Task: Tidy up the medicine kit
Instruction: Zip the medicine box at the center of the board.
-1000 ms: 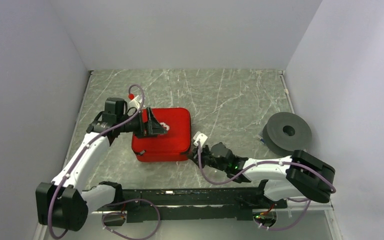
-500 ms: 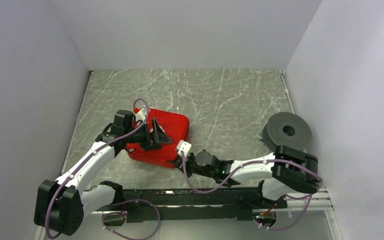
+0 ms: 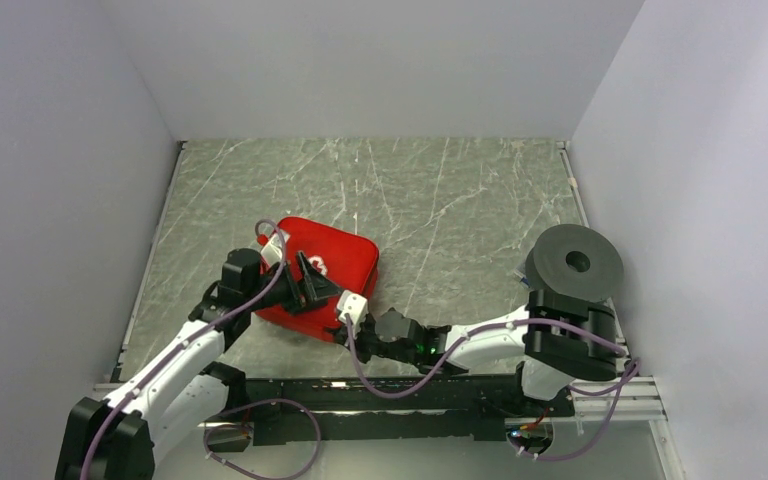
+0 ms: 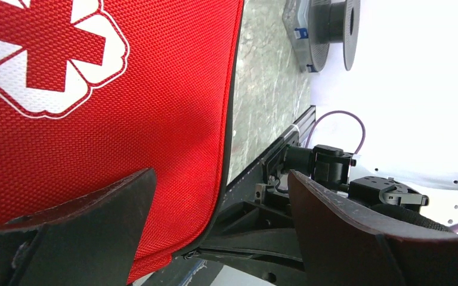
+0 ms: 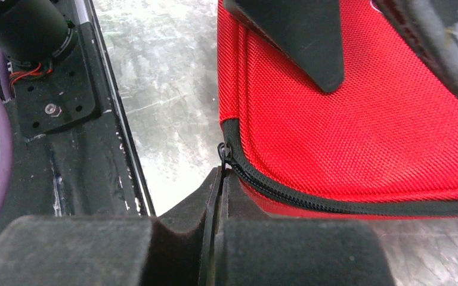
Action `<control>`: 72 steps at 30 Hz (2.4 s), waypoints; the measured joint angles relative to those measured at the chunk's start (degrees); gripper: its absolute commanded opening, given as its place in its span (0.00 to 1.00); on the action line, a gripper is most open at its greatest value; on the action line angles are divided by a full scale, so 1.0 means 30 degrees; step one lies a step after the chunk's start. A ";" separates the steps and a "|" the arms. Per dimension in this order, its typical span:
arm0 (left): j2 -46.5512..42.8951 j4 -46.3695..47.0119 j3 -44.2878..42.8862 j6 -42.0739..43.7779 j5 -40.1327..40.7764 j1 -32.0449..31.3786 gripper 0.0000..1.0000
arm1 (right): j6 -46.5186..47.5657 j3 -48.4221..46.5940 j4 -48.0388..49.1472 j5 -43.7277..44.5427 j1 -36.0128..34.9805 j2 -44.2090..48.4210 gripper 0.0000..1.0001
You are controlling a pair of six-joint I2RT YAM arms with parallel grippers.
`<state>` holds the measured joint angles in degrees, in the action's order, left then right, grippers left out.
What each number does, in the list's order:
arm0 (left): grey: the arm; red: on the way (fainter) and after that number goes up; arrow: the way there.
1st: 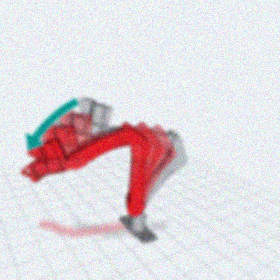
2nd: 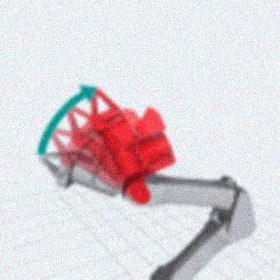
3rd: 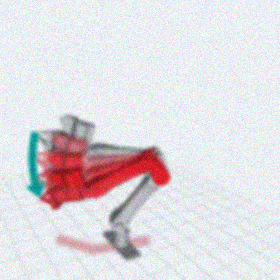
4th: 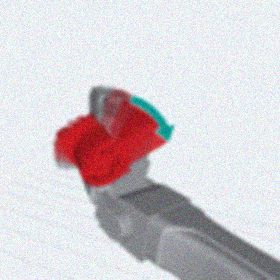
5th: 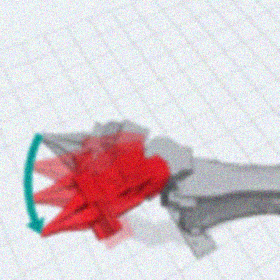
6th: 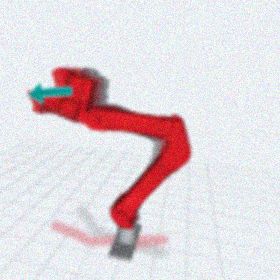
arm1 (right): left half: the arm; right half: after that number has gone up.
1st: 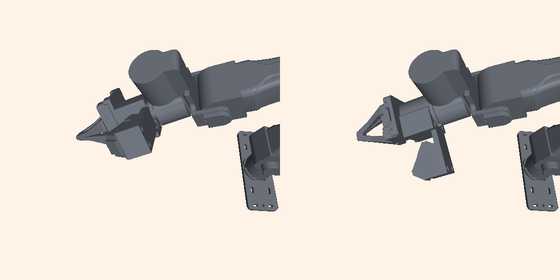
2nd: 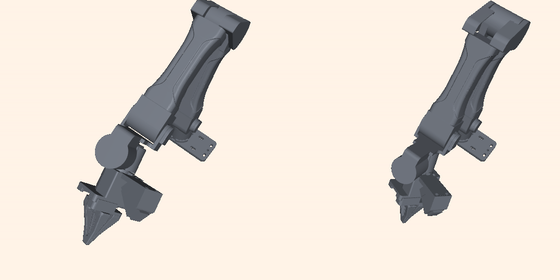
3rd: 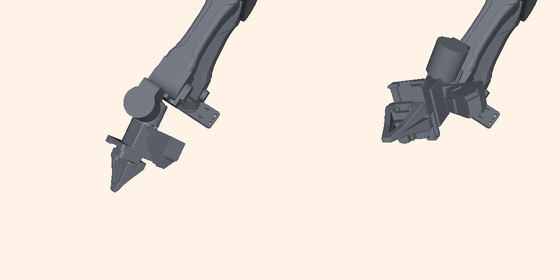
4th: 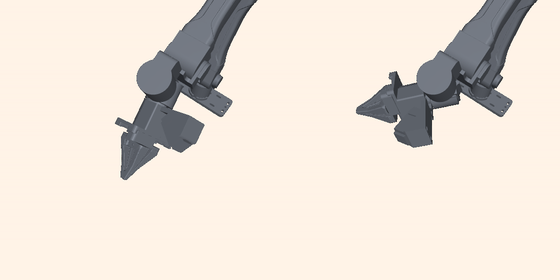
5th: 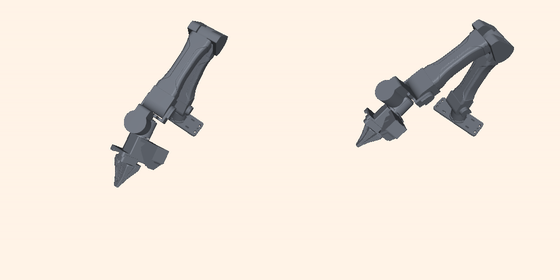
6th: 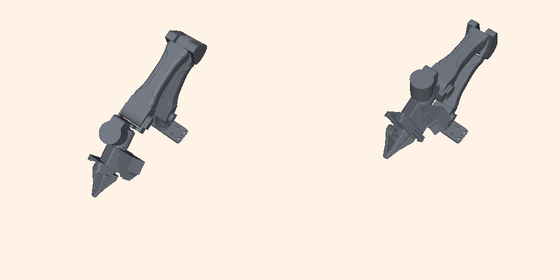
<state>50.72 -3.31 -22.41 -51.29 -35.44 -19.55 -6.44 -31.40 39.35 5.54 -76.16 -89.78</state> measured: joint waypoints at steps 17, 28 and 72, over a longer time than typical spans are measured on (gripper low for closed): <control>-0.2936 0.2470 0.2747 -0.0947 0.0991 -0.0124 0.91 | 0.0648 0.2302 -0.2404 0.1719 0.0153 0.4422 0.00; -0.3344 0.2244 0.2841 -0.0962 0.1188 -0.0124 0.90 | 0.0860 0.2754 -0.2084 0.1887 0.1341 0.4393 0.00; -0.2849 0.0000 0.1698 0.0729 0.1042 -0.0124 0.89 | 0.4554 0.3483 -0.2769 -0.2579 0.9391 0.7176 0.53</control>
<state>42.17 -3.31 -17.32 -49.10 -32.32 -19.92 7.22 -20.95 31.05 -2.20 -47.99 -68.25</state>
